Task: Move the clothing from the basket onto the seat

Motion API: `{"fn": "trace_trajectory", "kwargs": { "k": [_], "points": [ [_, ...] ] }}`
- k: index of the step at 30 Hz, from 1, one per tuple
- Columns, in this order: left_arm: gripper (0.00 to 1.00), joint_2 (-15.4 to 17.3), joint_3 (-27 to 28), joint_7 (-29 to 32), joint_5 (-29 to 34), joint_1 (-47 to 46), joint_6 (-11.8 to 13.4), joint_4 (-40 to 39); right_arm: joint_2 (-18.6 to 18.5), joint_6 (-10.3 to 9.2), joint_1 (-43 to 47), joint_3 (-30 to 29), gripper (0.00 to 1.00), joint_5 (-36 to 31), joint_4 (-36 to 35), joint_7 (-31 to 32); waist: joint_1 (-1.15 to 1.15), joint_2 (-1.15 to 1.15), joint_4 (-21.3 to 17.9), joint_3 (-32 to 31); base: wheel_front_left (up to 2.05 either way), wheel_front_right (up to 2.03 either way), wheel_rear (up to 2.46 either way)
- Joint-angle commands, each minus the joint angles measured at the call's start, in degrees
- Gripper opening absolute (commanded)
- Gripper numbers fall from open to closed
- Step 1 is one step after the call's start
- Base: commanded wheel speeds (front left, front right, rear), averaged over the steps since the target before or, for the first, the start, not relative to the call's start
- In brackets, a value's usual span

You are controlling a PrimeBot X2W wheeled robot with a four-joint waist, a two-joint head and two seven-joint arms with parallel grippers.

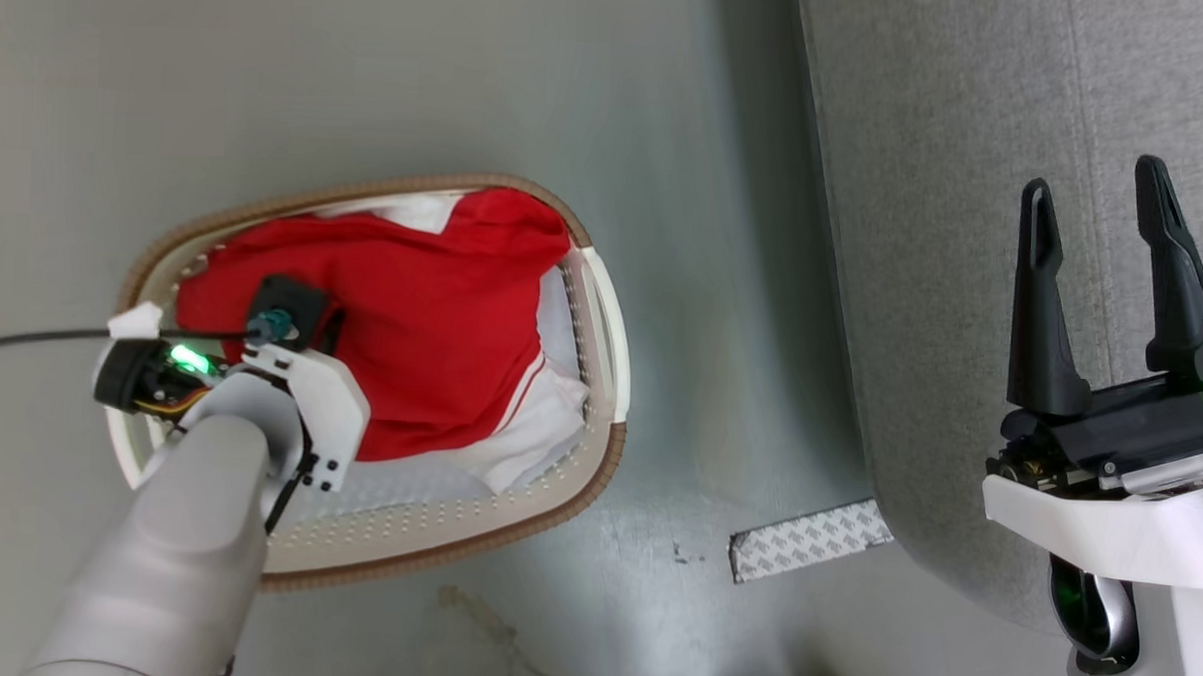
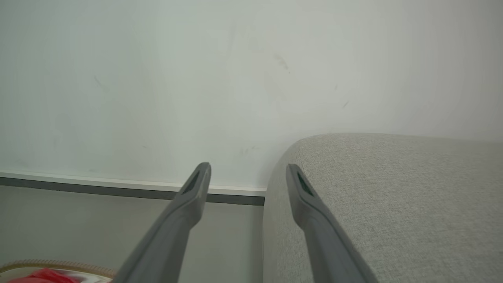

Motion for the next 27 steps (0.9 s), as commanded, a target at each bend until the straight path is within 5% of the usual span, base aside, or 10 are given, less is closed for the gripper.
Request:
{"fn": "trace_trajectory", "kwargs": {
  "k": [1,18,27],
  "points": [
    [0.0,-0.39,0.25,-1.19,-0.79,0.9,-0.43,0.36,0.0,-0.12,0.78,-0.33,1.0,0.13,0.64,0.04,0.0,0.0,0.78,-1.74,0.0,0.0,0.0],
    [0.0,-2.83,1.66,-7.41,-8.64,14.18,-2.67,-10.84,-0.03,-0.12,9.12,-3.65,1.0,-3.54,7.13,0.04,0.0,0.0,8.12,-21.77,0.0,0.0,0.0],
    [0.0,-1.93,3.99,-4.5,-13.0,24.85,-0.7,-31.49,-0.03,-0.12,13.3,-4.28,1.0,-4.42,9.81,0.04,0.0,0.0,10.34,-30.59,0.0,0.0,0.0]
  ]
}}
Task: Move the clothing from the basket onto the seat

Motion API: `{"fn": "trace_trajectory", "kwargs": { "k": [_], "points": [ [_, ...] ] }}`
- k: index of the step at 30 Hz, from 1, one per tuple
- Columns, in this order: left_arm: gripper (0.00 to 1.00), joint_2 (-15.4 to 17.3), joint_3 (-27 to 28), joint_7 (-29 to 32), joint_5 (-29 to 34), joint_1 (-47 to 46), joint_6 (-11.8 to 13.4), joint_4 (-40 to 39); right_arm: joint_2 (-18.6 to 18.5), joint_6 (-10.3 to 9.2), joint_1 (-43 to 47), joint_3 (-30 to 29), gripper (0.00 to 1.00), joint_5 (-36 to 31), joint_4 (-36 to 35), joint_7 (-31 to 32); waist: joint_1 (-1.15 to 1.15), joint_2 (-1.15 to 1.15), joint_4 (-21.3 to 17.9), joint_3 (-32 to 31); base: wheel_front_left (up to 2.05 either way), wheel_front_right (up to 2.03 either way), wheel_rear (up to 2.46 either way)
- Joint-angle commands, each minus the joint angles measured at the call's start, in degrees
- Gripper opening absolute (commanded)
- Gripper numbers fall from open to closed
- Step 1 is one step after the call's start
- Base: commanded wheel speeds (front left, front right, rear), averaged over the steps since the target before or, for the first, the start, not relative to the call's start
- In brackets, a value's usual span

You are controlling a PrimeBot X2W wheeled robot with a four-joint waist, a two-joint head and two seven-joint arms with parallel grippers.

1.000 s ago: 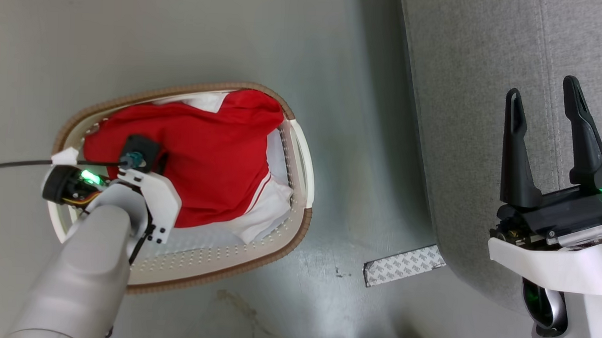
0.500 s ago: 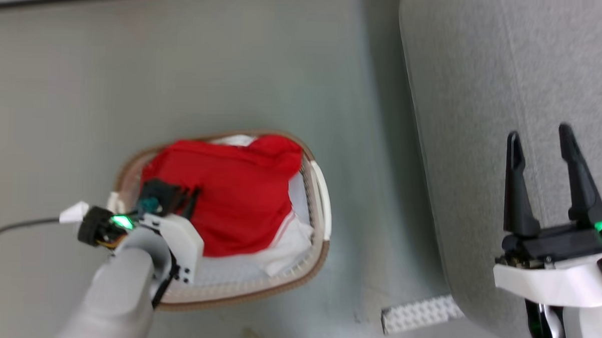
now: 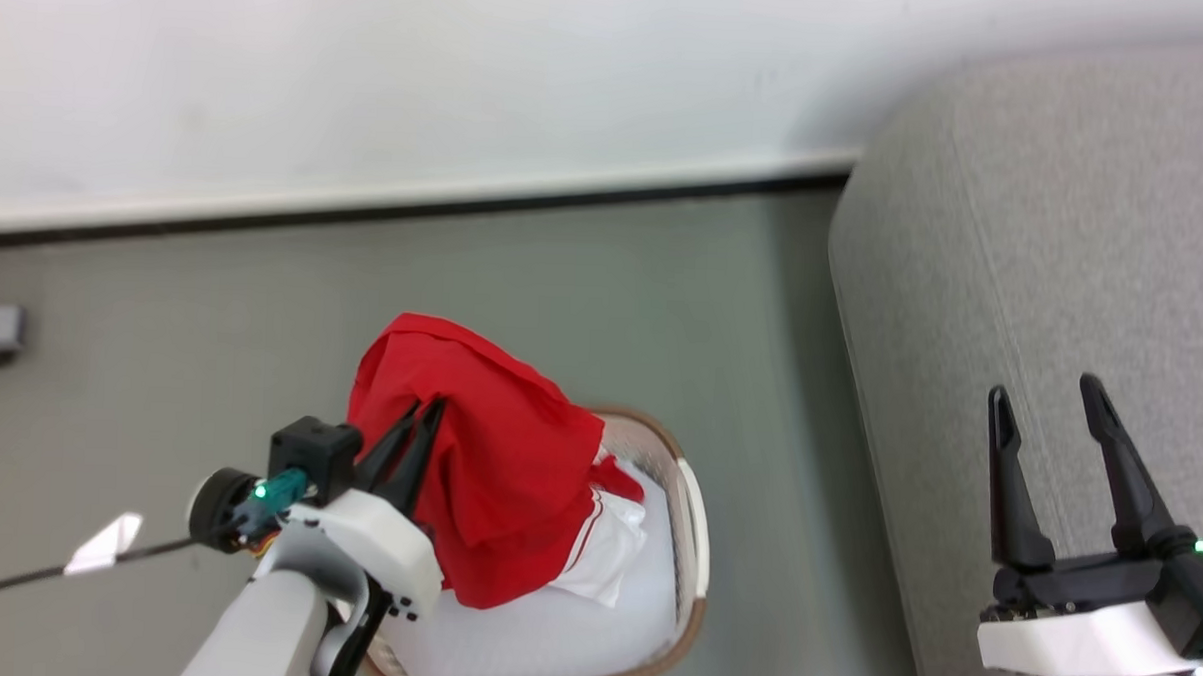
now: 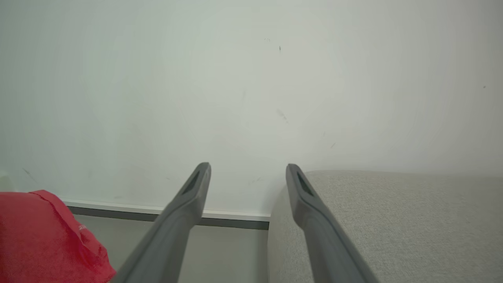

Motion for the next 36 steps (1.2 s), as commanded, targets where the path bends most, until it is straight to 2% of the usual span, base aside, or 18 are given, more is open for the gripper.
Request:
{"fn": "trace_trajectory", "kwargs": {
  "k": [1,6,7,13,24,36],
  "points": [
    [0.0,0.6,0.5,0.98,-0.6,2.27,0.75,-3.62,-0.06,-0.12,1.1,-0.2,1.0,0.0,0.46,0.04,0.02,0.0,1.82,-3.71,0.0,0.0,0.0],
    [0.0,2.63,2.35,4.56,-1.97,8.45,4.15,-17.3,-0.06,-0.12,2.92,-0.29,1.0,-0.5,1.34,0.04,0.02,0.0,2.57,-6.94,0.0,0.0,0.0],
    [0.0,3.49,3.24,5.6,-2.3,10.8,5.55,-22.16,-0.07,-0.12,3.63,-0.19,1.0,-0.65,1.76,0.04,0.02,0.0,2.7,-8.02,0.0,0.0,0.0],
    [0.0,5.63,6.34,5.9,-2.2,17.3,9.46,-32.68,-0.08,-0.12,5.65,0.24,1.0,-2.64,3.63,0.04,0.02,0.0,2.89,-11.23,0.0,0.0,0.0],
    [0.0,8.3,10.57,4.41,-2.88,29.05,13.92,-38.03,-0.66,-0.12,10.76,0.88,1.0,-3.08,6.37,0.04,0.02,0.0,2.42,-18.09,0.0,0.0,0.0],
    [0.0,10.25,11.79,6.6,-3.64,31.5,14.77,-41.93,-1.02,-0.12,11.22,2.07,1.0,-2.45,6.85,0.04,0.02,0.0,3.05,-19.26,0.0,0.0,0.0]
  ]
}}
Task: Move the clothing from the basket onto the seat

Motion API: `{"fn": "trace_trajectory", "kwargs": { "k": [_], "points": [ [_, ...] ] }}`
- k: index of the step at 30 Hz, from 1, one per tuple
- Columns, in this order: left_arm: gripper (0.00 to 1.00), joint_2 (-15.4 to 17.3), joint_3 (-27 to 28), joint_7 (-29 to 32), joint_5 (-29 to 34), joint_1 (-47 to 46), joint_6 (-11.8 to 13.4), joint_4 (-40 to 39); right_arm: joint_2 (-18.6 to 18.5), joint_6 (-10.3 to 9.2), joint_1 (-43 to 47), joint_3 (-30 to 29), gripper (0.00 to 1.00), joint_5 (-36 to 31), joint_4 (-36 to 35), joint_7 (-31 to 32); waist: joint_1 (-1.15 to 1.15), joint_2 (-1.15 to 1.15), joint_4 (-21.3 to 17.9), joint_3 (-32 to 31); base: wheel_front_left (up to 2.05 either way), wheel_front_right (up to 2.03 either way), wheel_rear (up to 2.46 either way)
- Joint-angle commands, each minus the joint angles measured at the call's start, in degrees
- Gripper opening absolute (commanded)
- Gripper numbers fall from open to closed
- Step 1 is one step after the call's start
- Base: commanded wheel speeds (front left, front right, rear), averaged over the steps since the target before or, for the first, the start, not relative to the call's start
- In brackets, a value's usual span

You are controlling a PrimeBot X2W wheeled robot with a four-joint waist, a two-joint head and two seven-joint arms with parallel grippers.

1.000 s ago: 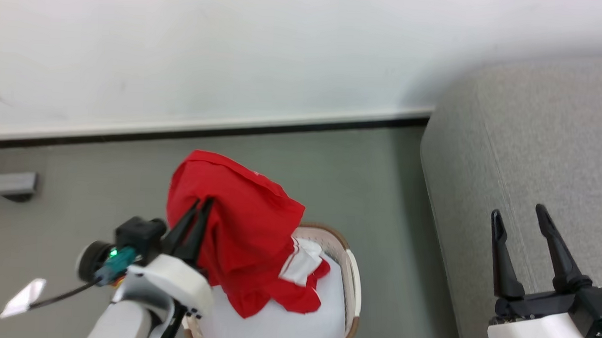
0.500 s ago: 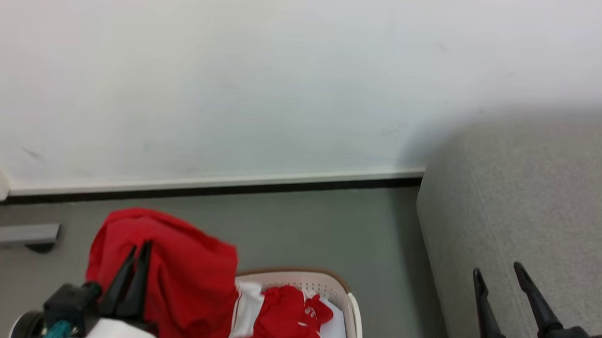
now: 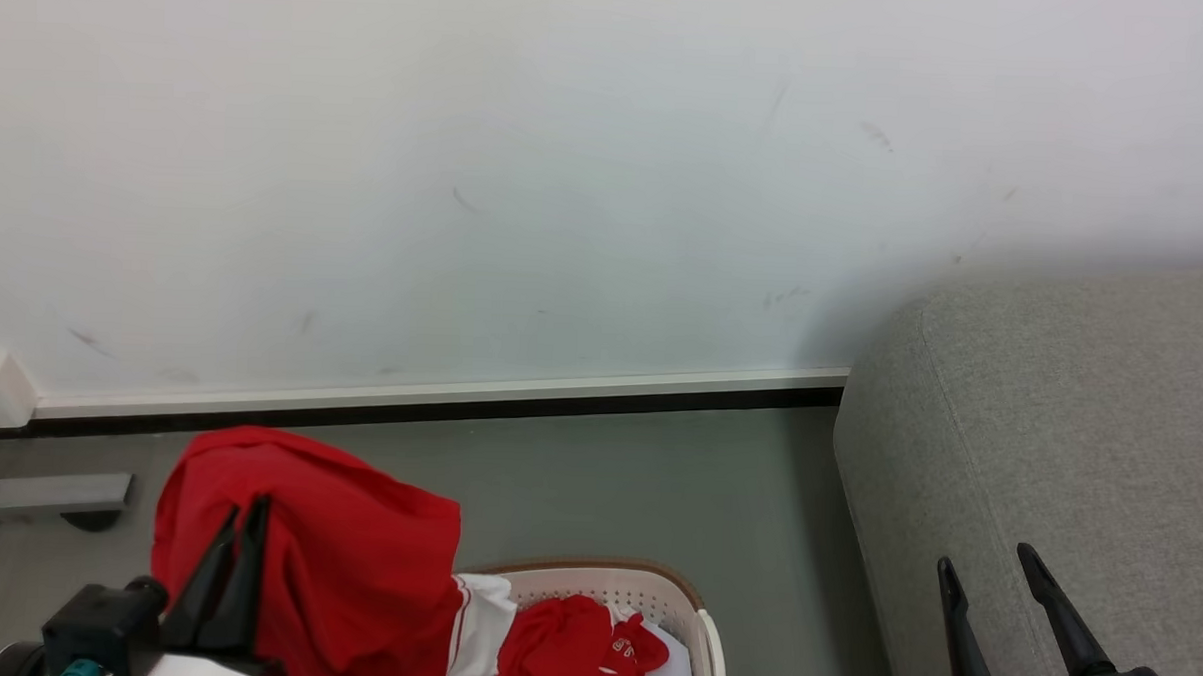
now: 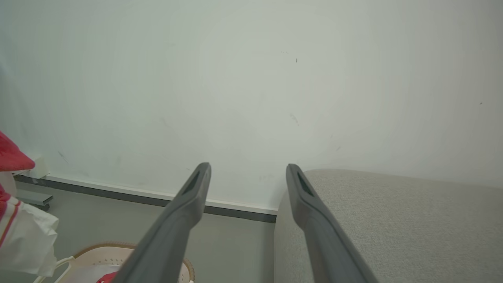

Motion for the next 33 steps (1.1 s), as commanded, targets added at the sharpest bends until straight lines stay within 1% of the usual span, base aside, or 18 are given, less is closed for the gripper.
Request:
{"fn": "trace_trajectory", "kwargs": {
  "k": [1,6,9,13,16,21,26,27,28,29,32,33],
  "points": [
    [0.0,0.63,0.25,0.32,-0.25,0.7,0.3,-0.58,-0.37,-0.12,0.21,0.29,1.0,0.76,0.12,0.04,0.01,0.0,0.01,-0.05,0.0,0.0,0.0],
    [0.0,0.72,-0.18,0.94,-0.27,0.85,0.43,-1.59,-0.8,-0.12,-0.5,1.56,1.0,0.97,-0.44,0.04,0.01,0.0,-0.12,-0.14,0.0,0.0,0.0],
    [0.0,0.95,-0.95,1.5,-0.33,0.3,-0.28,-2.38,-1.23,-0.12,-1.54,4.07,1.0,2.23,-0.79,0.04,0.01,0.0,-0.26,-0.1,0.0,0.0,0.0],
    [0.0,0.89,-2.27,2.48,-0.53,-1.04,-1.27,-3.65,-2.66,-0.12,-3.82,10.25,1.0,5.17,-1.44,0.04,0.01,0.0,-0.59,-0.04,0.0,0.0,0.0],
    [0.0,0.4,-3.88,3.37,-0.66,-2.04,-2.06,-4.55,-4.21,-0.12,-6.23,16.66,1.0,7.48,-1.91,0.04,0.01,0.0,-0.76,-0.08,0.0,0.0,0.0],
    [0.0,-1.39,-7.73,4.3,-0.21,-4.5,-3.58,-5.08,-6.79,-0.12,-11.42,27.73,1.0,10.29,-1.69,0.04,0.01,0.0,-0.82,-0.16,0.0,0.0,0.0],
    [0.0,-3.68,-12.27,4.88,0.3,-7.21,-5.47,-4.01,-7.41,-0.12,-16.9,36.52,1.0,12.26,-0.28,0.04,0.01,0.0,-1.08,-0.11,0.0,0.0,0.0],
    [0.0,-4.13,-13.06,4.86,0.6,-7.83,-5.88,-3.63,-7.37,-0.12,-17.97,38.03,1.0,12.59,0.1,0.11,0.01,0.0,-1.16,-0.08,0.0,0.0,0.0],
    [0.0,-4.13,-13.06,4.86,0.6,-7.83,-5.88,-3.63,-7.37,-0.12,-17.97,38.03,1.0,12.59,0.1,0.11,0.01,0.0,-1.16,-0.08,0.0,0.0,0.0],
    [0.0,-5.26,-14.94,4.95,0.87,-9.1,-6.51,-3.06,-7.27,-0.12,-19.97,40.49,1.0,12.83,1.04,0.34,0.01,0.0,-1.36,-0.04,0.0,0.0,0.0],
    [0.0,-6.95,-17.44,5.21,1.46,-10.73,-7.39,-2.05,-7.05,-0.12,-22.32,42.18,1.0,11.72,2.9,0.24,0.01,0.0,-1.61,-0.02,0.0,0.0,0.0],
    [0.0,-6.95,-17.44,5.21,1.46,-10.73,-7.39,-2.05,-7.05,-0.12,-22.32,42.18,1.0,11.72,2.9,0.24,0.01,0.0,-1.61,-0.02,0.0,0.0,0.0]
  ]
}}
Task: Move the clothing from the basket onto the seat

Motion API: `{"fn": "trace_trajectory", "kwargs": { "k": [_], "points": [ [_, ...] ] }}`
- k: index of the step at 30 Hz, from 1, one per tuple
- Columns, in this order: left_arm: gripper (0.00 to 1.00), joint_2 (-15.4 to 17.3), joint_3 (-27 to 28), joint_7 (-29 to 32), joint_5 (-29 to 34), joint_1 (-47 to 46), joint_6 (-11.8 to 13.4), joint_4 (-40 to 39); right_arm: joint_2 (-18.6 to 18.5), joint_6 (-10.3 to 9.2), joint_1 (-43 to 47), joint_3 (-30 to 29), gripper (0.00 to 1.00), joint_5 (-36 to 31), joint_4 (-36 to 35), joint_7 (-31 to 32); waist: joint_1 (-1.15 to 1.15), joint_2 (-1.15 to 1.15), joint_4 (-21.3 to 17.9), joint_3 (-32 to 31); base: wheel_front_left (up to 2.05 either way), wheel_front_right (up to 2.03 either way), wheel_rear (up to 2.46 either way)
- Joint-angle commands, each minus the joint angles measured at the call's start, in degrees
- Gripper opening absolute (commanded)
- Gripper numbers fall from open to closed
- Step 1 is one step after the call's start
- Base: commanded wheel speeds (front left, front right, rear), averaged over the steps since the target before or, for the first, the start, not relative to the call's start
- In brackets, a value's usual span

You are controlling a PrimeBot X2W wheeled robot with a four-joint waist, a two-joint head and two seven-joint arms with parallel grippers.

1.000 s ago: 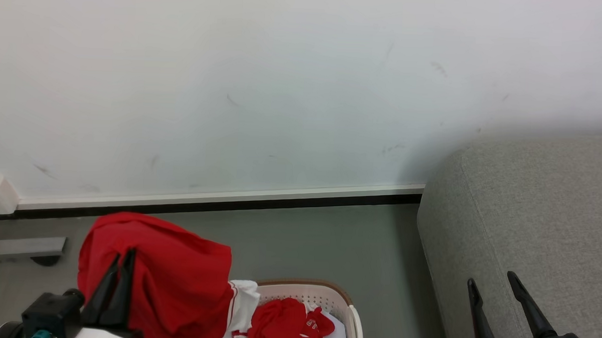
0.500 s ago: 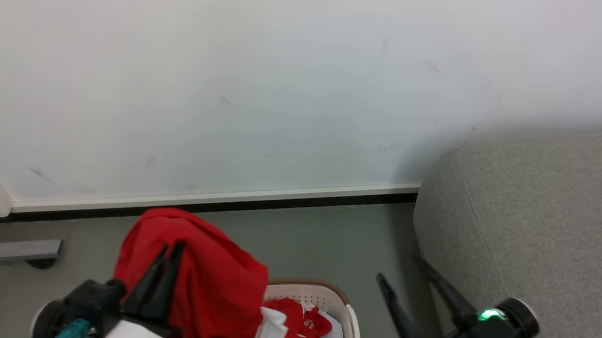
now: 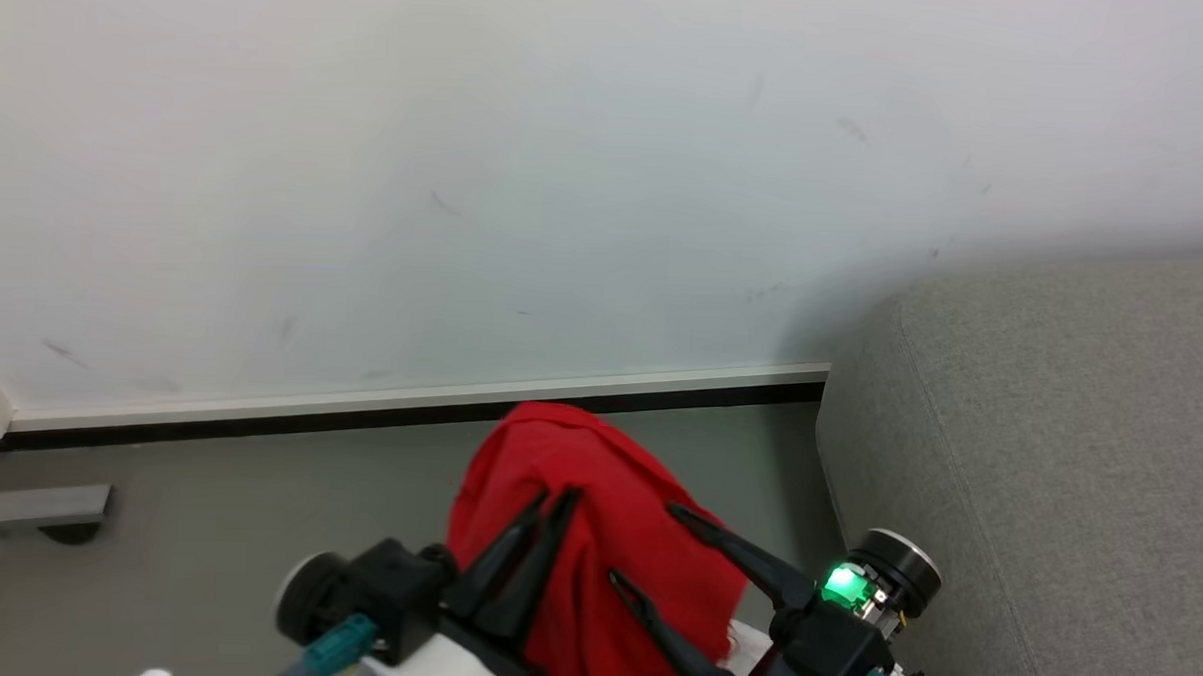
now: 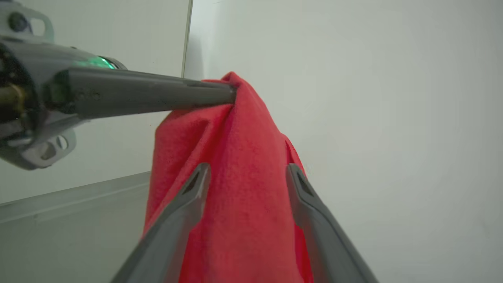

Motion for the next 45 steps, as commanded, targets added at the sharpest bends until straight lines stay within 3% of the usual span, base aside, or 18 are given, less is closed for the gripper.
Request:
{"fn": "trace_trajectory", "kwargs": {
  "k": [1,10,11,12,19,20,22,23,24,32,45],
  "points": [
    [0.0,-0.45,-0.69,0.26,0.99,-1.04,-0.35,0.46,0.15,-0.12,-0.88,0.14,1.0,-0.54,1.01,-0.18,0.0,0.0,-0.08,-0.02,0.0,0.0,0.0],
    [0.0,-3.74,-7.05,1.7,-0.19,-3.32,-3.84,2.18,1.79,-0.12,-2.64,0.92,1.0,0.15,6.51,-0.08,0.0,0.0,-0.91,-0.36,0.0,0.0,0.0],
    [0.0,-3.77,-7.42,1.73,-0.22,-3.4,-4.09,2.27,2.05,-0.13,-2.63,0.24,0.4,0.43,7.05,-0.09,0.0,0.0,-1.04,-0.43,0.0,0.0,0.0],
    [0.0,-3.85,-7.61,1.77,-0.31,-3.47,-4.13,2.4,2.32,-0.12,-2.34,-0.22,0.0,1.04,7.76,0.24,0.0,0.0,-1.13,-0.49,0.0,0.0,0.0],
    [0.0,-3.35,-7.64,0.84,-0.34,-3.38,-3.96,3.95,2.14,-0.13,-1.13,-3.29,0.0,3.45,9.6,0.87,0.0,0.0,-1.76,-0.51,0.0,0.0,0.0],
    [0.08,-3.25,-7.61,0.59,-0.38,-3.24,-3.92,4.26,2.05,-0.13,-0.92,-3.76,0.0,3.58,9.63,0.83,0.0,0.0,-1.91,-0.49,0.0,0.0,0.0],
    [0.45,-3.01,-7.39,0.03,-0.36,-2.91,-3.73,4.8,1.71,-0.13,-0.62,-5.08,0.0,3.79,9.44,0.73,0.0,0.0,-2.39,-0.41,0.0,0.0,0.0],
    [0.88,-2.93,-7.35,-0.25,-0.28,-2.81,-3.79,5.18,1.67,-0.13,-0.55,-5.83,0.0,3.95,9.22,0.62,0.0,0.0,-2.66,-0.33,0.0,0.0,0.0],
    [1.0,-2.87,-7.34,-0.31,-0.59,-2.52,-3.86,5.85,1.6,-0.14,-0.44,-6.79,0.0,4.06,9.03,0.6,0.0,0.0,-3.0,-0.26,0.0,0.0,0.0],
    [1.0,-2.74,-8.56,-3.88,0.02,-1.89,-4.87,10.64,-0.03,-0.13,0.26,-11.78,0.0,3.15,6.42,0.48,0.0,0.0,-8.01,0.19,0.0,0.0,0.0],
    [1.0,-5.64,-10.82,-9.4,1.21,-3.82,-4.74,16.08,-2.93,-0.13,2.41,-20.27,0.0,1.95,-0.21,1.62,0.0,0.0,-19.21,2.56,0.0,0.0,0.0]
  ]
}}
